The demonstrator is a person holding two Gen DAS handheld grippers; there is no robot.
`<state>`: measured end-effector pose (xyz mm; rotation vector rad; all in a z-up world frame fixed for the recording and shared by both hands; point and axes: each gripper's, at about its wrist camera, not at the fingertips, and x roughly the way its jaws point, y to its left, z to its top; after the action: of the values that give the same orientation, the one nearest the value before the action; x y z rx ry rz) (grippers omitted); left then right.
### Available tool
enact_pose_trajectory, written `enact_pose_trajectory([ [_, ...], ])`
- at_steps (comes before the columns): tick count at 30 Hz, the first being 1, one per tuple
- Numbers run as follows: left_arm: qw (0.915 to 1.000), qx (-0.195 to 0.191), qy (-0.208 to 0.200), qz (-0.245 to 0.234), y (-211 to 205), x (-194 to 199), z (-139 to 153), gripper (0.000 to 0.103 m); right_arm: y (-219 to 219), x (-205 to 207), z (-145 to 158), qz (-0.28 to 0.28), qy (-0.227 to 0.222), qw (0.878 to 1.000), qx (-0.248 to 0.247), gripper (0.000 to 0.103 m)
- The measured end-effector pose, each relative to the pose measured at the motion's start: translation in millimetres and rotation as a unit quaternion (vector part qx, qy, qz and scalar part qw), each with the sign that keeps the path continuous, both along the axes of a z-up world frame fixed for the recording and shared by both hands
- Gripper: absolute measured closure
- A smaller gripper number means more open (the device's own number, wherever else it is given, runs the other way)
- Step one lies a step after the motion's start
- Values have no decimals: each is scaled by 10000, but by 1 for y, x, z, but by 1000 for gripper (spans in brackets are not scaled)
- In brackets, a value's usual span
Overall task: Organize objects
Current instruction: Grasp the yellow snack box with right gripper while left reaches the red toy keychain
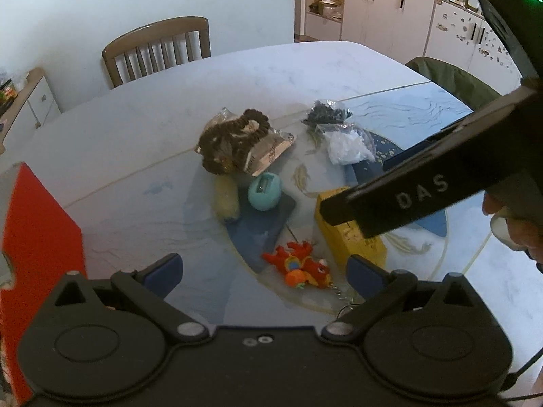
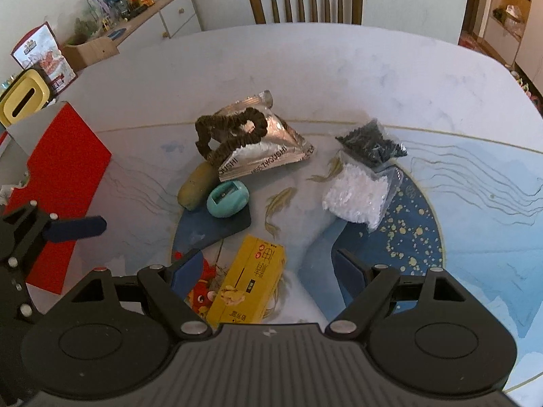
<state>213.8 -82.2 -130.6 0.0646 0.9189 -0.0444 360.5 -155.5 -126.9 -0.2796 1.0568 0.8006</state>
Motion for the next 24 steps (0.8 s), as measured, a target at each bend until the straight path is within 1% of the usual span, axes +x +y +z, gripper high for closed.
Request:
enact_pose_trajectory([
  [2,10000,10,0,32,-3,0,-3,1,1,1,-2,21,23,10000,-6,19],
  [6,9998,180,-99,20,-11,-1,-9,1,4,2,-6,123,113,9999,-13,26],
  [10,9996,261,-102,-23,-15,-1,-16,2,8,3,-10,215,198,9995,-74,36],
  [11,9996,268,-98,-39,-16,-1,-17,3,9,3,-12,238,213,9994,-95,37],
  [14,9994,327,-103,-66,-19,1,-21,6,13,2,-16,320,235,9991,-168,41],
  [16,9994,333,-87,-63,-20,2,-23,9,15,2,-19,369,232,9988,-232,48],
  [18,9996,273,-66,-20,-19,3,-24,10,16,2,-22,377,229,9986,-292,49],
  [22,9995,289,-68,-65,-23,5,-24,15,16,5,-26,371,208,9984,-360,61],
  [24,9995,285,-56,-88,-25,6,-25,17,13,7,-26,380,221,9984,-351,62],
])
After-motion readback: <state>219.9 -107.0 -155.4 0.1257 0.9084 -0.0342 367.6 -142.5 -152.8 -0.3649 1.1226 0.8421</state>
